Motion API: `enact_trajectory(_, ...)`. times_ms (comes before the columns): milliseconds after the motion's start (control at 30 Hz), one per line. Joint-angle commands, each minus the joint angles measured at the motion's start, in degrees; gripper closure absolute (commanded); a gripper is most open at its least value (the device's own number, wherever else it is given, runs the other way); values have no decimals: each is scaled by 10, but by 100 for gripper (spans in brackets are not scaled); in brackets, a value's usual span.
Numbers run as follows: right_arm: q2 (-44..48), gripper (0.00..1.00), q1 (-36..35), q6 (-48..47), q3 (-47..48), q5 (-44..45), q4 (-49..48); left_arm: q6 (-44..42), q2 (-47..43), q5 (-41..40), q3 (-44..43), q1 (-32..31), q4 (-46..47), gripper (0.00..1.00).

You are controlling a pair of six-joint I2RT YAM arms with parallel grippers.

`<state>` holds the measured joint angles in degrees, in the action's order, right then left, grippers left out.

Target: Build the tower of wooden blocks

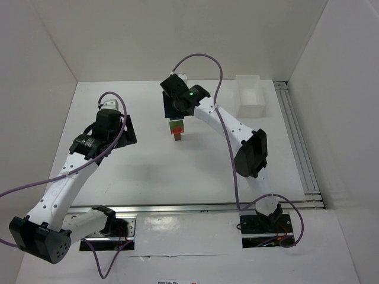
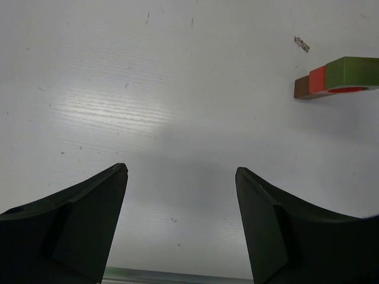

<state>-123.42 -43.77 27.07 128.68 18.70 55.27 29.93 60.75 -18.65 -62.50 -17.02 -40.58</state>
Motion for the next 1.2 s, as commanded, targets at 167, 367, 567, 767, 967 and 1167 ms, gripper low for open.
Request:
enact_trajectory(167, -25, 40, -4, -3, 46, 16, 43, -17, -13, -9, -12, 3, 3, 14)
enact_trajectory(367, -31, 40, -9, -3, 46, 16, 49, -17, -8, -9, -12, 3, 9, 14)
enact_trajectory(567, -36, 40, -9, -3, 46, 11, 44, -17, -8, -9, -12, 3, 9, 14)
enact_trajectory(767, -47, 40, -9, -3, 58, 6, 39, -17, -8, -9, -12, 3, 9, 14)
enact_trajectory(967, -53, 40, -9, -3, 64, 5, 34, -17, -8, -9, -7, 3, 9, 14)
enact_trajectory(1167, -59, 40, -9, -3, 75, 5, 34, -17, -8, -9, -7, 3, 9, 14)
